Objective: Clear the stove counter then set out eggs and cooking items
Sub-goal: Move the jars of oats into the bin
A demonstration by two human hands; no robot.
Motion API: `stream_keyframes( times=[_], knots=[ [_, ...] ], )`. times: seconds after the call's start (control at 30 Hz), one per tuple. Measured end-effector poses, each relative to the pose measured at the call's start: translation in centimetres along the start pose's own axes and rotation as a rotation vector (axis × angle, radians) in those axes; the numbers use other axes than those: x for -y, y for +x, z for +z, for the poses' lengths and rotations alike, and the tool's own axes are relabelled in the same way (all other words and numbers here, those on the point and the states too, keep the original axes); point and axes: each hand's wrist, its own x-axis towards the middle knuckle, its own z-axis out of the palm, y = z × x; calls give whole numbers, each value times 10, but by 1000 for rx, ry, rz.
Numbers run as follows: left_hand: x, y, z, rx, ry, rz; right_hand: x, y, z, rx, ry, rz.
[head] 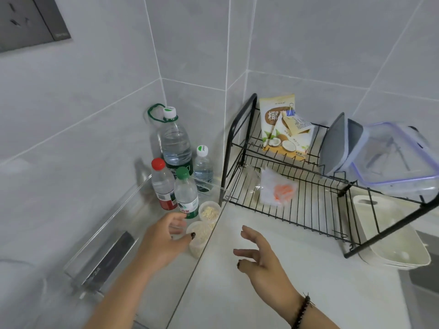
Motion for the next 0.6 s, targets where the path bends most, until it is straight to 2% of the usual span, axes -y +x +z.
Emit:
stream_keyframes(
  times=[0.33, 0.6],
  knots=[
    [-59, -102, 37, -52, -169, 103, 6, -75, -49, -38, 34, -46],
    [-62, -152, 64, 87, -169, 92, -3, -119, -73, -118, 93, -17]
  ],
)
